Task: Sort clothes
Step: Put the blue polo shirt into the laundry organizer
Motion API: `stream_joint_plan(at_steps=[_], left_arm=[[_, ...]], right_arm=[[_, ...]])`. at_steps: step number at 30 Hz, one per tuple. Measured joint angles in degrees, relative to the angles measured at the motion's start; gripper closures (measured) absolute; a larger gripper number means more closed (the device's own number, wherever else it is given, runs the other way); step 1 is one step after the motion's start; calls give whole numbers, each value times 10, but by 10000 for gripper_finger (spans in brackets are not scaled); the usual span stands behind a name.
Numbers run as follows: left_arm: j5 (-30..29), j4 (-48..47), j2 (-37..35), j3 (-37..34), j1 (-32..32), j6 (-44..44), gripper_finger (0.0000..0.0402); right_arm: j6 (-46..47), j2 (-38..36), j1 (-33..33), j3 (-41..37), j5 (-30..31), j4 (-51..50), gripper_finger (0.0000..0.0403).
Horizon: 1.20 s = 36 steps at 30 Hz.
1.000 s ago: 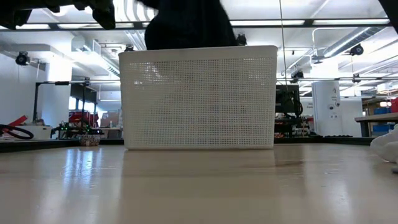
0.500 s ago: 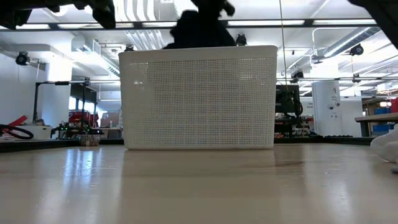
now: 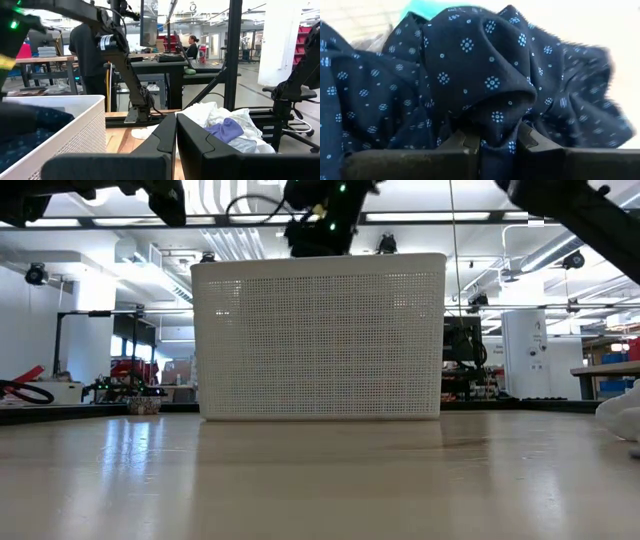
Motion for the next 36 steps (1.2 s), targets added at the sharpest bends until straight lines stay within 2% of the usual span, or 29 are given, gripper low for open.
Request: stream_joint_plan(at_steps=[8, 10, 19, 23, 27, 30, 32, 36], left_arm=[[1, 0, 0, 0, 0, 0, 402], [1, -1, 0, 0, 0, -1, 402], [1, -1, 0, 0, 0, -1, 402], [1, -2, 0, 0, 0, -1, 402], [1, -2, 0, 0, 0, -1, 402], [1, -2, 0, 0, 0, -1, 402], [1, -2, 0, 0, 0, -4, 402], [2, -2, 0, 0, -2, -7, 402]], right_arm=[[23, 44, -9, 0, -96, -7, 377], [38, 47, -9, 0, -102, -12, 366], [64, 0, -8, 1, -111, -66, 202], [64, -33, -8, 1, -111, -64, 151], [58, -71, -7, 1, -111, -59, 119], [56, -90, -7, 2, -110, -59, 115], [50, -93, -7, 2, -109, -59, 129], [27, -87, -7, -1, -109, -59, 203]])
